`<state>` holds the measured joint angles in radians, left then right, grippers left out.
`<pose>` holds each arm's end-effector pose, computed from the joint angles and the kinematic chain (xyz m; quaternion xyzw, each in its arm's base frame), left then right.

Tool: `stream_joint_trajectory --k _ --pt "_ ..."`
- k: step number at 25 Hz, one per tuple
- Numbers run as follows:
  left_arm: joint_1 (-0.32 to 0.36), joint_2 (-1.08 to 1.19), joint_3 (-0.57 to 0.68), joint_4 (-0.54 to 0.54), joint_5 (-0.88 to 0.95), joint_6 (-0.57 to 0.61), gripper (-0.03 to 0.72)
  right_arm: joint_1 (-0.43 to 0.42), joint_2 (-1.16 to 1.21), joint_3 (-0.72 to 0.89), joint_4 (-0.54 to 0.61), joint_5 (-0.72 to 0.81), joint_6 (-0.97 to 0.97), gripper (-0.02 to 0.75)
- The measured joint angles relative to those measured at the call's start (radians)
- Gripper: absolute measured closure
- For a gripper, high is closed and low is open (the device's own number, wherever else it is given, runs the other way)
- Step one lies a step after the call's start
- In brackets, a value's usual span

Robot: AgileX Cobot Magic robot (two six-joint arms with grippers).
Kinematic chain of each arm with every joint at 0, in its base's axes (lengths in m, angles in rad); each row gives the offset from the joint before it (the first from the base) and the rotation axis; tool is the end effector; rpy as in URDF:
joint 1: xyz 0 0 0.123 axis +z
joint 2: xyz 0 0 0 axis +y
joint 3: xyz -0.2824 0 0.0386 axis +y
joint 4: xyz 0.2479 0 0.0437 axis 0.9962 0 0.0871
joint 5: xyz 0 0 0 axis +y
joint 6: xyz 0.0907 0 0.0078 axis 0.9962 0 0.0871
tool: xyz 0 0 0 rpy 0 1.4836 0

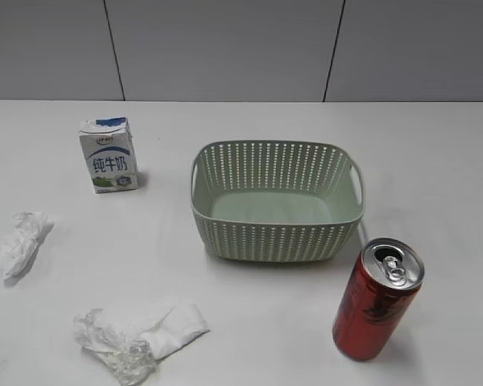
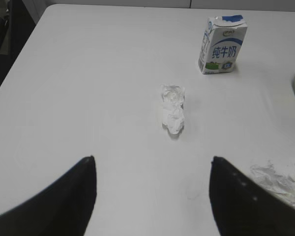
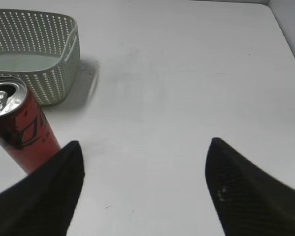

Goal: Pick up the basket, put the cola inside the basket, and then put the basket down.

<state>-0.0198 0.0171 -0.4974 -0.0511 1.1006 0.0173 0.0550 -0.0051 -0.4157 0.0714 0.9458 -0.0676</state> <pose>-0.0038 -0.0041 0.2734 0.0173 0.8679 -0.0261 0.4957 0.0078 0.0057 0.2628 -0.0496 0.8418 0.0323 0.5366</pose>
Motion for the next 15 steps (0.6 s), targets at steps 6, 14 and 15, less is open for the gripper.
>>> stream_joint_trajectory --k 6,14,15 --pt "0.0 0.0 0.0 -0.001 0.0 0.0 0.145 0.0 0.0 0.0 0.001 0.0 0.0 0.154" --pt "0.0 0.0 0.0 -0.001 0.0 0.0 0.145 0.0 0.0 0.0 0.001 0.0 0.0 0.154" --pt "0.0 0.0 0.0 -0.001 0.0 0.0 0.145 0.0 0.0 0.0 0.001 0.0 0.0 0.154"
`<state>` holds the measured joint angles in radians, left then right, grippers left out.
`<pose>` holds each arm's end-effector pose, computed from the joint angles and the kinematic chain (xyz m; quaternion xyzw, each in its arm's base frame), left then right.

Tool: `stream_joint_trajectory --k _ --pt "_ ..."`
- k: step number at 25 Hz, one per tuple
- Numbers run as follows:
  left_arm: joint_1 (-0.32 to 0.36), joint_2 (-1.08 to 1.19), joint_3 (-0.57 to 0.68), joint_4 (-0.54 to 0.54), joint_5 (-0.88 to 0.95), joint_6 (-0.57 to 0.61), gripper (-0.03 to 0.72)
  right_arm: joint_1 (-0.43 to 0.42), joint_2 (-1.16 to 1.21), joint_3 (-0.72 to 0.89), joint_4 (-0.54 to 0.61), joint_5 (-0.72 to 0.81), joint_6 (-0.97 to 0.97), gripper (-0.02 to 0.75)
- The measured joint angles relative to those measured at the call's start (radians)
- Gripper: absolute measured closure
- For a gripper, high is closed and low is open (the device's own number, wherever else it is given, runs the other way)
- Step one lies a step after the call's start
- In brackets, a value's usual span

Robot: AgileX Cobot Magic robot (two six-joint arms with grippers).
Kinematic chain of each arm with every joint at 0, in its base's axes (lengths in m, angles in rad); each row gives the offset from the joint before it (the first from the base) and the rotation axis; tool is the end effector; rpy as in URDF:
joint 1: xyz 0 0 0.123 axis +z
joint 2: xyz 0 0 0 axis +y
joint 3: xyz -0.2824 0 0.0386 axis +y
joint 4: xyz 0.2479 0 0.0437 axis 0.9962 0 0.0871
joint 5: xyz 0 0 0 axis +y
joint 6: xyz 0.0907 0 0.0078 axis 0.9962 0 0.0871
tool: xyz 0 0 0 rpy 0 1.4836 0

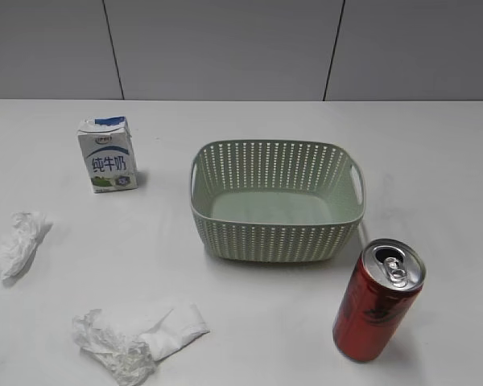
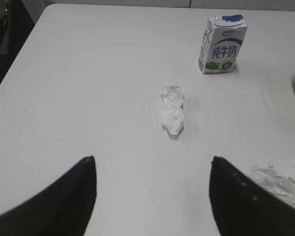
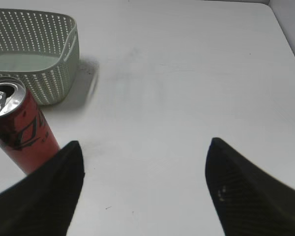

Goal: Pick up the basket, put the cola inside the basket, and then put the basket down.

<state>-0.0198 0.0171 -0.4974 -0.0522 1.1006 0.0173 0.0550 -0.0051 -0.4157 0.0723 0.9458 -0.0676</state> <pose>-0.0038 -0.0042 0.2734 0.0174 0.8679 -0.0267 0.4957 0.0078 0.0058 0.2628 -0.0495 0.8418 0.0327 0.5365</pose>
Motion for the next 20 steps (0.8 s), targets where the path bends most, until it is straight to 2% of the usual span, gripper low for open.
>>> stream_joint_trajectory --k 6,16,20 --pt "0.0 0.056 -0.021 -0.007 -0.012 0.0 0.145 0.0 0.0 0.0 0.0 0.0 0.0 0.154" --pt "-0.001 0.459 -0.179 -0.092 -0.053 0.0 0.145 0.0 0.0 0.0 0.0 0.0 0.0 0.154" --pt "-0.033 0.586 -0.241 -0.117 -0.06 0.019 0.145 0.0 0.0 0.0 0.005 0.0 0.0 0.154"
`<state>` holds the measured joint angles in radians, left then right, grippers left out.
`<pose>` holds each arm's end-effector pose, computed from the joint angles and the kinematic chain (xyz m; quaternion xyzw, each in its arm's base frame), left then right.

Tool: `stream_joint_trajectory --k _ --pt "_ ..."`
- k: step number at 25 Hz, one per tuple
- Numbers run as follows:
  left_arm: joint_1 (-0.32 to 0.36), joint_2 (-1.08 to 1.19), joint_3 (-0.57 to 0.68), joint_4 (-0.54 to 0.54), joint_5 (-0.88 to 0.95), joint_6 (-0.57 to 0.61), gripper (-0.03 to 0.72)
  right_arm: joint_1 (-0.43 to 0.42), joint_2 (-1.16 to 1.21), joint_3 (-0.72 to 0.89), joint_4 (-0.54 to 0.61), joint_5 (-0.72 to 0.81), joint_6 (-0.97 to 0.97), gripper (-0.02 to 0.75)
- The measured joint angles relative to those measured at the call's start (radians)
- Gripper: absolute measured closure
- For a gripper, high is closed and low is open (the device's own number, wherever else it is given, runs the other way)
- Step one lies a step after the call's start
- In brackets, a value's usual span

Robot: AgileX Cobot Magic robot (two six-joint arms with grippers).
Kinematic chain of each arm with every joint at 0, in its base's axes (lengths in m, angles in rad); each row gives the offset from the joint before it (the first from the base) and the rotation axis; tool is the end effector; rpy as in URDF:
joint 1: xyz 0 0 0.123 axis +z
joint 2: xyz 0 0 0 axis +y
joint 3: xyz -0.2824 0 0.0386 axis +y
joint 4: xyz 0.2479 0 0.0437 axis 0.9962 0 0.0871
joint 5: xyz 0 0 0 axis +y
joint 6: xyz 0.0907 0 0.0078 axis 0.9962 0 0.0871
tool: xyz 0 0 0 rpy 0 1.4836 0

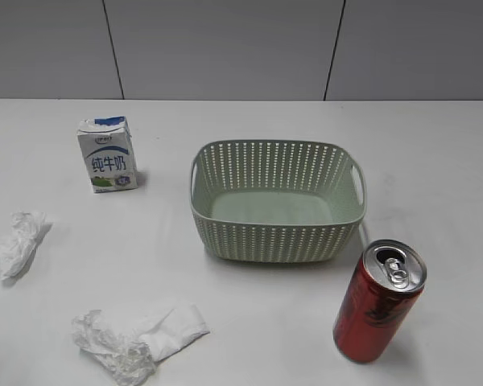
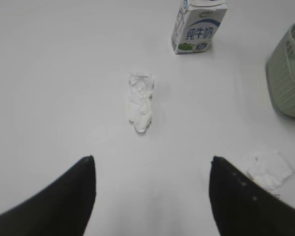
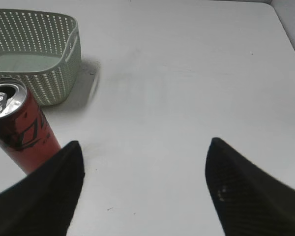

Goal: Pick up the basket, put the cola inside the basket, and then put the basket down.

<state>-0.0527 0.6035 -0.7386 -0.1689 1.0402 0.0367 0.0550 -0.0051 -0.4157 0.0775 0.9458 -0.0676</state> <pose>0.0902 -0.0180 0.3263 0.0285 0.9263 -0.0863 0.3656 0.0078 0.0062 0.2628 -0.0494 0.8417 0.0353 0.5365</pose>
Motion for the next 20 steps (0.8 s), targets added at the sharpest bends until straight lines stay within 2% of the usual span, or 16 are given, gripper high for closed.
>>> stream_joint_trajectory --k 6,12,20 --pt "-0.051 0.209 -0.106 -0.055 -0.008 0.008 0.145 0.0 0.0 0.0 0.002 0.0 0.0 0.154" --pt "-0.092 0.477 -0.278 -0.089 0.002 0.009 0.145 0.0 0.0 0.0 0.002 0.0 0.0 0.154" --pt "-0.229 0.808 -0.519 -0.063 0.036 -0.03 0.145 0.0 0.0 0.0 0.002 0.0 -0.001 0.154"
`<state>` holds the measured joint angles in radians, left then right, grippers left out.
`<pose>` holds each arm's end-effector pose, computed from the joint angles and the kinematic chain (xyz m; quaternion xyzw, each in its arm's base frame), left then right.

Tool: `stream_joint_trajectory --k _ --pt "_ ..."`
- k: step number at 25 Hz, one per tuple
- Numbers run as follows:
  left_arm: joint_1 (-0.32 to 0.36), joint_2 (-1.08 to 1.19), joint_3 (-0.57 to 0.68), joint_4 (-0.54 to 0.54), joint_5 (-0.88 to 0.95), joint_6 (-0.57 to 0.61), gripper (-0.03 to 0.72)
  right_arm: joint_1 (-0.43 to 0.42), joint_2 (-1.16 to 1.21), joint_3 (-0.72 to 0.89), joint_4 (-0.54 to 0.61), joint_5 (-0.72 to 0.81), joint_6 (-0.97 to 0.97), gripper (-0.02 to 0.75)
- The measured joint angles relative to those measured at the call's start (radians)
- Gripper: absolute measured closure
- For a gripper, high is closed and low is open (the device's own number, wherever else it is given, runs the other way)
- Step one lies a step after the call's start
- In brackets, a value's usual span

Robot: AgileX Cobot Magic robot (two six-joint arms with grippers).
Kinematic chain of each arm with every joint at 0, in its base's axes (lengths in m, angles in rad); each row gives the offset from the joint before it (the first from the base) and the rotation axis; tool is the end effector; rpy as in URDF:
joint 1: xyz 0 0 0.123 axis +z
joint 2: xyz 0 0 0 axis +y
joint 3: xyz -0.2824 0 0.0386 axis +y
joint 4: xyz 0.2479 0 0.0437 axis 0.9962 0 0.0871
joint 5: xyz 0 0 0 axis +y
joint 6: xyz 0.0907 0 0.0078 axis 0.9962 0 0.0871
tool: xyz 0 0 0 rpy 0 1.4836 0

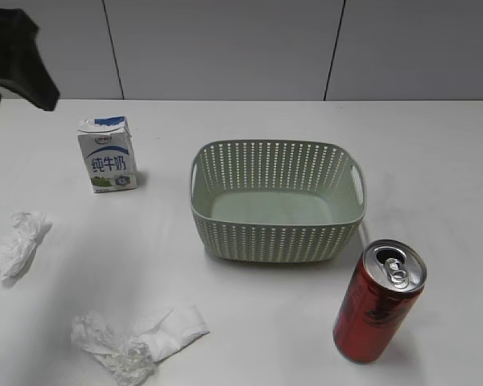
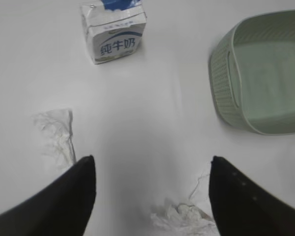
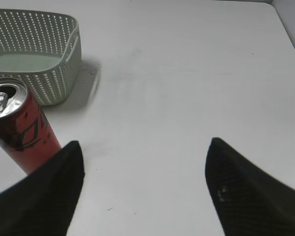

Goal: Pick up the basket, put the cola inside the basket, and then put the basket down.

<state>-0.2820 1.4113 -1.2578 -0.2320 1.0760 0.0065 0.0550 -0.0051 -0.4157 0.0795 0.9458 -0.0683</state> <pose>0.2665 -0.0964 0.3325 0.1078 0.9651 -0.1392 0.1939 0.0078 0.0063 0.2628 -0.0496 0.8417 0.0361 0.5365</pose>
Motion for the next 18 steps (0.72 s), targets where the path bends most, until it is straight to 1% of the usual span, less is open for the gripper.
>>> stream_joint_trajectory --k 7,11,14,18 --pt "-0.164 0.248 -0.195 0.1 0.041 -0.109 0.145 0.0 0.0 0.0 0.0 0.0 0.0 0.154" --pt "-0.237 0.375 -0.302 0.119 0.059 -0.157 0.145 0.0 0.0 0.0 0.0 0.0 0.0 0.155" --pt "-0.264 0.459 -0.377 0.119 0.063 -0.19 0.145 0.0 0.0 0.0 0.0 0.0 0.0 0.155" --pt "-0.275 0.562 -0.44 0.119 0.098 -0.209 0.145 0.0 0.0 0.0 0.0 0.0 0.0 0.155"
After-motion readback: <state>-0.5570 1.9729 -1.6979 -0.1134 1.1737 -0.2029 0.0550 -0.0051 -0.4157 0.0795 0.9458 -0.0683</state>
